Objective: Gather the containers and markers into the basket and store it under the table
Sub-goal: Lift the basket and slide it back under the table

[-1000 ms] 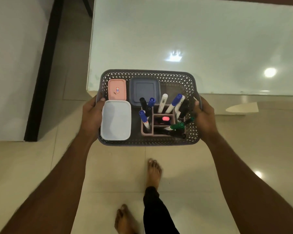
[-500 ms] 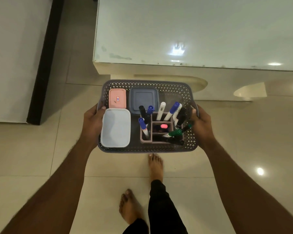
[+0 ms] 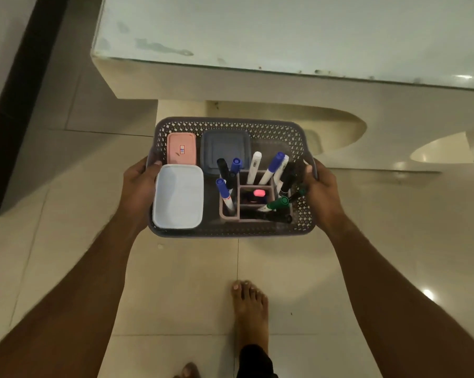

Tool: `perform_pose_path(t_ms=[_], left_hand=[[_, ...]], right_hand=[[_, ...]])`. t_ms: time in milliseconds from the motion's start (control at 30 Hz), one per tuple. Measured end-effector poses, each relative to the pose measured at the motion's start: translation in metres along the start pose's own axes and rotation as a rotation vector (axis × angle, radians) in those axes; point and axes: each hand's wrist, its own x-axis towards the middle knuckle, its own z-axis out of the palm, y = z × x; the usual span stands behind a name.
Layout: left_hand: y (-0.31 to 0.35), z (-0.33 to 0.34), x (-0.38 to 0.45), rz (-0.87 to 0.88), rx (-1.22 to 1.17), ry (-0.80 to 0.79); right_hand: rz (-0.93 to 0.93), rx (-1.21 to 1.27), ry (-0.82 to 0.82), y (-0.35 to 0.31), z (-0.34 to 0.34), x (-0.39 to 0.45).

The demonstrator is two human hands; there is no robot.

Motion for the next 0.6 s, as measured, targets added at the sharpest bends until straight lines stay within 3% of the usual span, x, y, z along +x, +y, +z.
perform_pose_path(t_ms=[600], left_hand=[[-0.049, 0.048, 0.136, 0.190, 0.003, -0.042]], right_hand=[[-0.142, 0.041, 0.047, 0.068, 0.026, 0.138]])
